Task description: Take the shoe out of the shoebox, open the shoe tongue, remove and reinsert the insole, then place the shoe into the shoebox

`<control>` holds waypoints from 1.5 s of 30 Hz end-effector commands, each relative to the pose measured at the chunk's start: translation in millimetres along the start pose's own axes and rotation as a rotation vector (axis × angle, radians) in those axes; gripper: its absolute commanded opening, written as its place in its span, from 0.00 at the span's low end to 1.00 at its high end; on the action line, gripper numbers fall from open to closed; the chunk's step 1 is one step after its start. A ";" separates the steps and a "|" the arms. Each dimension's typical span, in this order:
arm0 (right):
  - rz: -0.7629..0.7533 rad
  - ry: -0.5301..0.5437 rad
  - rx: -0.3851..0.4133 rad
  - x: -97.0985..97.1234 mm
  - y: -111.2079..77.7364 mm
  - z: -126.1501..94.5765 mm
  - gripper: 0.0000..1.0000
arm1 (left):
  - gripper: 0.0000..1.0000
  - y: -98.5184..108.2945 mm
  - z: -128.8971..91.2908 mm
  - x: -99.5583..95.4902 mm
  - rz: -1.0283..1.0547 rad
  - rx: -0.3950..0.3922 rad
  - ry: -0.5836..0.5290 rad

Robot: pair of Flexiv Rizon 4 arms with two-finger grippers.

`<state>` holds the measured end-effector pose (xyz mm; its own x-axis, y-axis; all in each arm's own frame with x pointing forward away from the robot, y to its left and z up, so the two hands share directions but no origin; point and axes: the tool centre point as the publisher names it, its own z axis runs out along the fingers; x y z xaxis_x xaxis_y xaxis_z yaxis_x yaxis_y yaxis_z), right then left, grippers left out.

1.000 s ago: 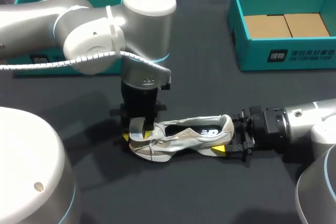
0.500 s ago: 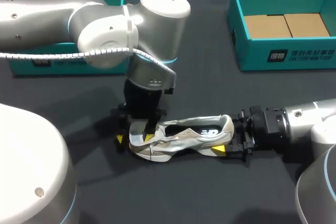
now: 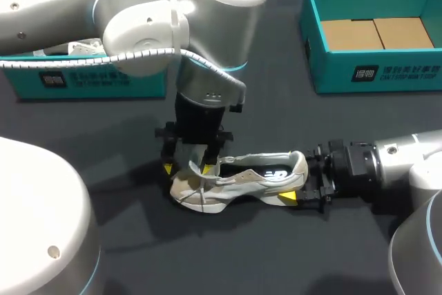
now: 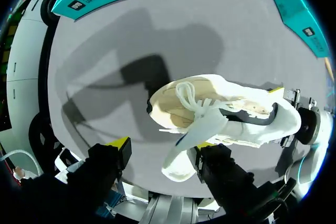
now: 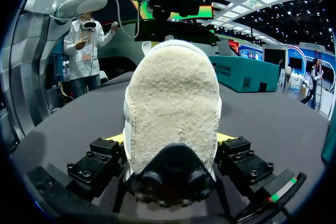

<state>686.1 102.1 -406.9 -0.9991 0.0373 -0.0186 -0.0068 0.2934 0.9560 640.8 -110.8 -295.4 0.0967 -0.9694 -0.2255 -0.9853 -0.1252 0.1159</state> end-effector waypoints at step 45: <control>0.000 0.000 0.004 0.5 0.1 -0.9 0.00 | 0.00 29.4 -148.1 72.3 1.405 0.237 0.526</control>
<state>686.1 102.0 -407.0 -0.9991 0.0373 -0.0186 -0.0068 0.2934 0.9560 632.0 -215.3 -161.3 -0.7696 -0.6059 0.2017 -0.6378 0.7451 -0.1950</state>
